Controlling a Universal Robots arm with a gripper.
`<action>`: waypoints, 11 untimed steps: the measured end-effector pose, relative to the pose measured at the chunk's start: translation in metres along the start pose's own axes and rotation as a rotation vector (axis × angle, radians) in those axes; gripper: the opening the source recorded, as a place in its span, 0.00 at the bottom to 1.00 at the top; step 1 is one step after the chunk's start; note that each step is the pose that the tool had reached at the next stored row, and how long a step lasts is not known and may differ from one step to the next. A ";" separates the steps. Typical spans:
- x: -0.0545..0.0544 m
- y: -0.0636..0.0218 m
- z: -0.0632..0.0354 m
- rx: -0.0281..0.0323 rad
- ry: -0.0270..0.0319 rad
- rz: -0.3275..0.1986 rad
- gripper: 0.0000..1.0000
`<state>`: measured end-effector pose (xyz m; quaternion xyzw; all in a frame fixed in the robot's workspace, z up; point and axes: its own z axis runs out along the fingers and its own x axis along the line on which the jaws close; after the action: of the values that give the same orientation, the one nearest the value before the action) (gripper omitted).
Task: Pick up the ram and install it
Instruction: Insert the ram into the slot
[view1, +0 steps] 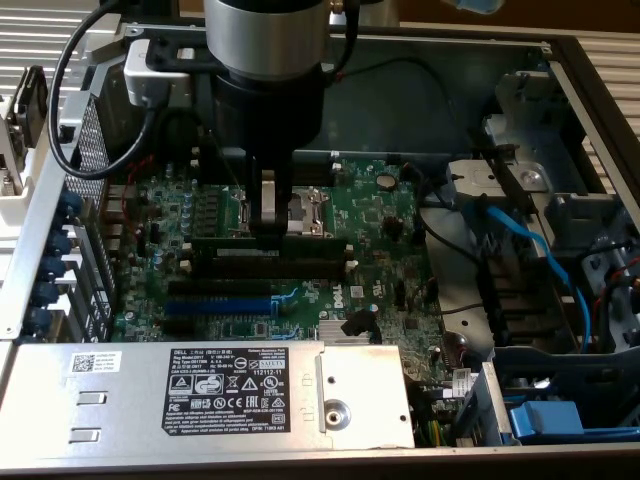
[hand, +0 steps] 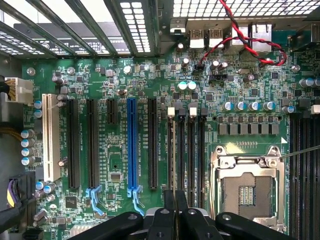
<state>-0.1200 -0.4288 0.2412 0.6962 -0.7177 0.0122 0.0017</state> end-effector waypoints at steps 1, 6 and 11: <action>0.000 0.0000 0.0000 0.0000 0.0000 -0.002 0.12; 0.000 0.0001 0.0001 0.0000 0.0001 -0.003 0.12; -0.001 0.0002 0.0008 0.0001 -0.0002 -0.003 0.12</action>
<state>-0.1202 -0.4282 0.2404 0.6974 -0.7166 0.0122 0.0016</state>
